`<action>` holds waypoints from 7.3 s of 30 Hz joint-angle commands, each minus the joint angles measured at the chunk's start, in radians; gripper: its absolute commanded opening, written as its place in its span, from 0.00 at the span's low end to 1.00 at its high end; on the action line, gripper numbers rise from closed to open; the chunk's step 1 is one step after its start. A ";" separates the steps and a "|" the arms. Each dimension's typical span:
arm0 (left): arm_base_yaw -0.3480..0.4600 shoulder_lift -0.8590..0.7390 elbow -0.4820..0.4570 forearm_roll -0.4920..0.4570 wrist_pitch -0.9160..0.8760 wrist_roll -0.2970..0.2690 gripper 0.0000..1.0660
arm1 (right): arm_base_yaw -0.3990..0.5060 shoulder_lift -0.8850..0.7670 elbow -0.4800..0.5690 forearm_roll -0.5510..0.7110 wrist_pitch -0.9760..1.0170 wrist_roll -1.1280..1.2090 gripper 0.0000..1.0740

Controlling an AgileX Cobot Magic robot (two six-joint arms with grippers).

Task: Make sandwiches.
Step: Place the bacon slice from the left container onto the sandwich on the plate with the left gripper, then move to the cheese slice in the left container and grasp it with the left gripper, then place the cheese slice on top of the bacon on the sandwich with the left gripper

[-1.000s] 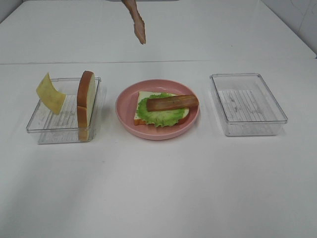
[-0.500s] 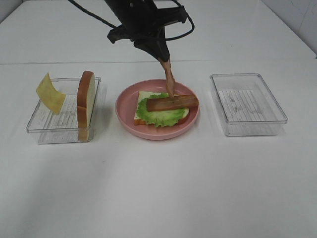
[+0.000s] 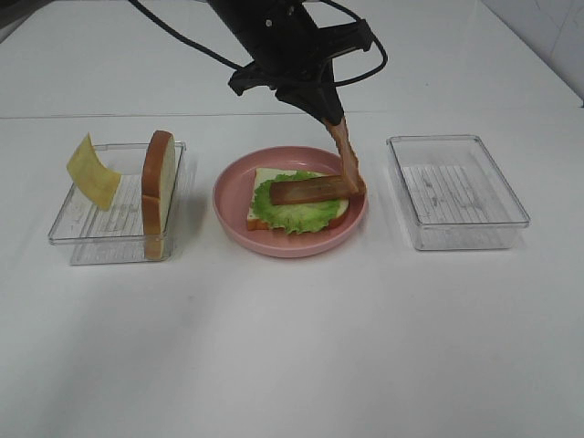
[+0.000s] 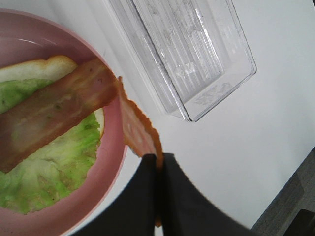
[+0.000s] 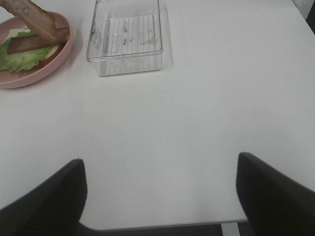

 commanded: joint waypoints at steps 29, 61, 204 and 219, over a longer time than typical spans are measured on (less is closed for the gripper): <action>0.003 0.078 -0.048 -0.050 0.059 0.049 0.00 | 0.003 -0.032 0.002 0.000 -0.006 0.001 0.74; 0.024 0.112 -0.045 0.244 0.096 -0.098 0.00 | 0.003 -0.032 0.002 0.000 -0.006 0.001 0.74; 0.425 -0.042 0.307 0.544 0.037 0.013 0.00 | 0.003 -0.031 0.002 0.000 -0.006 0.001 0.74; 0.420 -0.142 0.255 0.515 0.057 0.013 0.00 | 0.003 -0.031 0.002 0.000 -0.006 0.001 0.74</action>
